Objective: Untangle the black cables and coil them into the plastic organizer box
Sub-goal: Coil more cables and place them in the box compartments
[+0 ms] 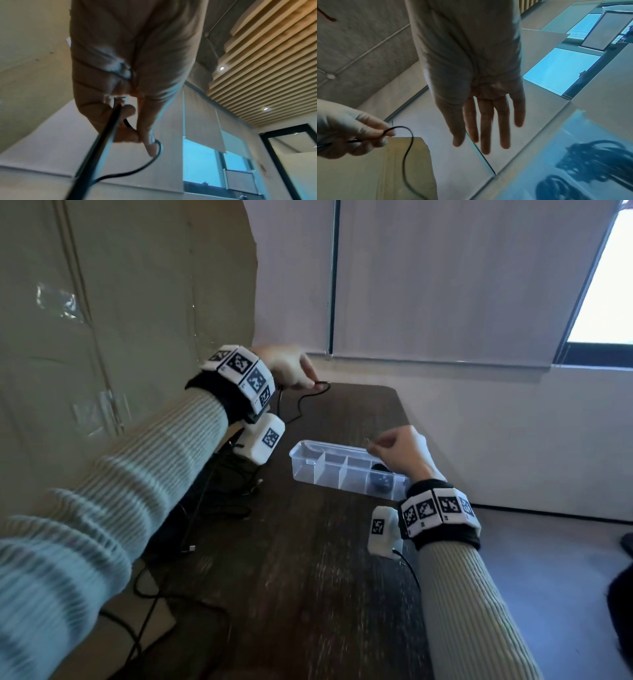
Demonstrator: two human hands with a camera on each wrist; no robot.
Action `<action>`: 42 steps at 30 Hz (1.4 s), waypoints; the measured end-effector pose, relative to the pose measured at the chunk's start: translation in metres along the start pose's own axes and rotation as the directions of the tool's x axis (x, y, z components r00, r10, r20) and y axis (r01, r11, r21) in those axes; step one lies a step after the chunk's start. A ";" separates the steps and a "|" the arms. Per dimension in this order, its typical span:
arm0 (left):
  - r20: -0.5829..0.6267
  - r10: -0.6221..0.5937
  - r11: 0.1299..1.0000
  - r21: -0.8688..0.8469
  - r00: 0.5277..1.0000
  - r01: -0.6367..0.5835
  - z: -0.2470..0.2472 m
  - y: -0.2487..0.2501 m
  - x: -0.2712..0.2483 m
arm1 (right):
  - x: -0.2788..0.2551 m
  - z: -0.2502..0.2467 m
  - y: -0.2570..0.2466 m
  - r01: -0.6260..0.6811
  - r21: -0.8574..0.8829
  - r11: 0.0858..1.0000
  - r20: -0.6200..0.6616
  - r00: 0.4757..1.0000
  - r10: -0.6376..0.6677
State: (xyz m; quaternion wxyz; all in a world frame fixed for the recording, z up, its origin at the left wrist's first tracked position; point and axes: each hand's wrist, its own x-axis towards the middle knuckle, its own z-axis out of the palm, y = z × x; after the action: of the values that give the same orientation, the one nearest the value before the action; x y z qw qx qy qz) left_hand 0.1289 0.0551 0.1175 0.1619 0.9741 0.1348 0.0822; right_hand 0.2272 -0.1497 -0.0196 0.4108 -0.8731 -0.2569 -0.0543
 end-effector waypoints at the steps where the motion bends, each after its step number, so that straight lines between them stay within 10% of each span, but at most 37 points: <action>1: 0.057 0.024 0.999 -0.049 0.998 -0.022 -0.001 0.008 -0.005 | -0.001 -0.001 -0.007 0.043 0.071 0.997 -0.037 0.999 -0.041; 9: 0.029 0.173 0.935 -0.320 0.984 -0.155 0.007 0.043 -0.024 | -0.010 -0.008 -0.052 0.154 0.577 0.802 -0.089 0.988 -0.126; 15: 0.201 0.090 0.816 -0.576 0.975 0.043 0.027 0.034 -0.026 | -0.018 -0.038 -0.061 0.145 0.717 0.682 -0.149 0.987 -0.054; 20: 0.241 0.220 0.959 -0.229 0.945 -0.165 0.071 0.015 -0.022 | -0.027 -0.055 -0.065 0.145 0.747 0.648 -0.097 0.989 -0.109; 24: 0.380 0.298 0.931 -0.318 0.876 -0.179 0.113 0.006 -0.023 | -0.031 -0.062 -0.067 0.165 0.751 0.639 -0.120 0.986 -0.114; 30: 0.258 0.154 0.973 -0.205 0.954 -0.102 0.136 -0.037 -0.024 | -0.034 -0.088 -0.052 0.211 0.773 0.599 -0.210 0.975 -0.073; 36: -0.189 0.141 0.947 -0.262 0.972 -0.188 0.151 -0.034 -0.029 | -0.043 -0.091 -0.064 0.220 0.817 0.533 -0.158 0.974 -0.160; 42: 0.255 0.276 0.949 -0.224 0.927 -0.221 0.156 -0.008 -0.018 | -0.047 -0.089 -0.076 0.228 0.886 0.403 -0.158 0.967 -0.200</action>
State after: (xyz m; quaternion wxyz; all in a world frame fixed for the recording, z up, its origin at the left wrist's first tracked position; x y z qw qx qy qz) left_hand 0.1417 0.0114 -0.0333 0.2607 0.9648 -0.0231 -0.0256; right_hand 0.1596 -0.1945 0.0763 0.8043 -0.4793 -0.3502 0.0270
